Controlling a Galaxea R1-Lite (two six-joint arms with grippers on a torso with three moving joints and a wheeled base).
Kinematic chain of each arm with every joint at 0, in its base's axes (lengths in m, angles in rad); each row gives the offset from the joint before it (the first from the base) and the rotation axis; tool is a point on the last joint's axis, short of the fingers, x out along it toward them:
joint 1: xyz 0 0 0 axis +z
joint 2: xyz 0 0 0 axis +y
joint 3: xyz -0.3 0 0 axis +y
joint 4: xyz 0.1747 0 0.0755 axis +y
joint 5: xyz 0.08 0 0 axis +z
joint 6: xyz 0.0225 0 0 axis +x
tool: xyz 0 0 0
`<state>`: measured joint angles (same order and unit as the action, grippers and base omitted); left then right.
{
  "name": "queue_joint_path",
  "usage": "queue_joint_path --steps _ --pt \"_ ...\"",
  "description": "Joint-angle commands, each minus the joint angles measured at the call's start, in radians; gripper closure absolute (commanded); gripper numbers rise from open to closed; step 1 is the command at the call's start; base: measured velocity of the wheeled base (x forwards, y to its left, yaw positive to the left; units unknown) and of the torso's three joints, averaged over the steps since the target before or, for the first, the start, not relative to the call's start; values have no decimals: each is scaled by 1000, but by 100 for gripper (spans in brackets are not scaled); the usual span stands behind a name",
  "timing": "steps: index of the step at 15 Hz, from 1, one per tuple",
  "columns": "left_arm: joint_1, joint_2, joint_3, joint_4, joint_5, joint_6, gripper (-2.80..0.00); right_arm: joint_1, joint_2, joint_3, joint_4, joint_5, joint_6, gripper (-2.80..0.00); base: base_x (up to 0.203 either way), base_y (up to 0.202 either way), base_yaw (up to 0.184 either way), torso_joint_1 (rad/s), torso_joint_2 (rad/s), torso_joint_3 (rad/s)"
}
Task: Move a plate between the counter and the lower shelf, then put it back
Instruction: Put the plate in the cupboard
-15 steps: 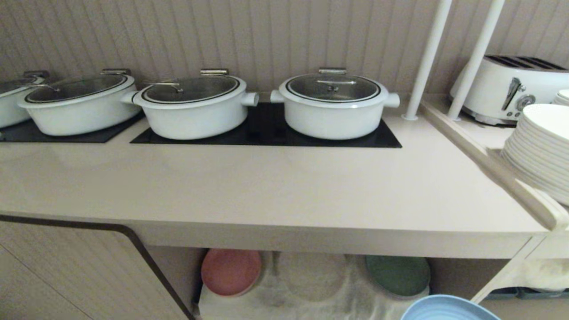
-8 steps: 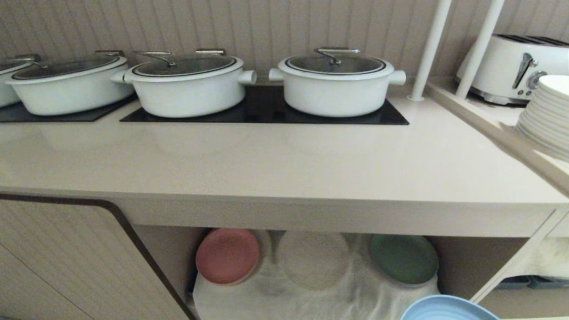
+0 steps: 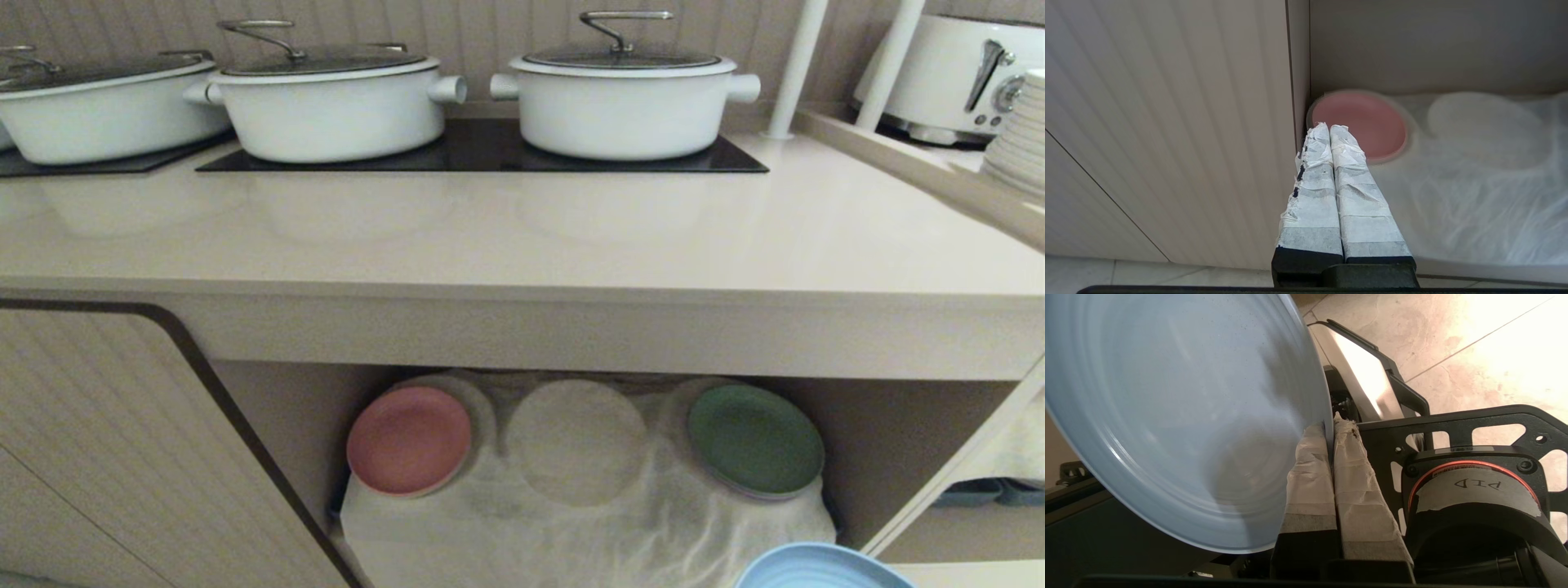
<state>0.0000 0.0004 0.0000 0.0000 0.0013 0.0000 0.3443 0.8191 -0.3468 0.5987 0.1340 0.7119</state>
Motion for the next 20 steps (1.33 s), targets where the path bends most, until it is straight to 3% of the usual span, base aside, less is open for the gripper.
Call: queue_joint_path --steps 1,12,20 --pt "0 0 0 0 0 0 0 0 2 2 6 1 4 0 0 0 0 -188 473 278" --pt "0 0 0 0 0 0 0 0 0 3 7 1 4 0 0 0 0 -143 439 294" --pt "0 0 0 0 0 0 0 1 -3 8 7 1 4 0 0 0 0 -7 39 27"
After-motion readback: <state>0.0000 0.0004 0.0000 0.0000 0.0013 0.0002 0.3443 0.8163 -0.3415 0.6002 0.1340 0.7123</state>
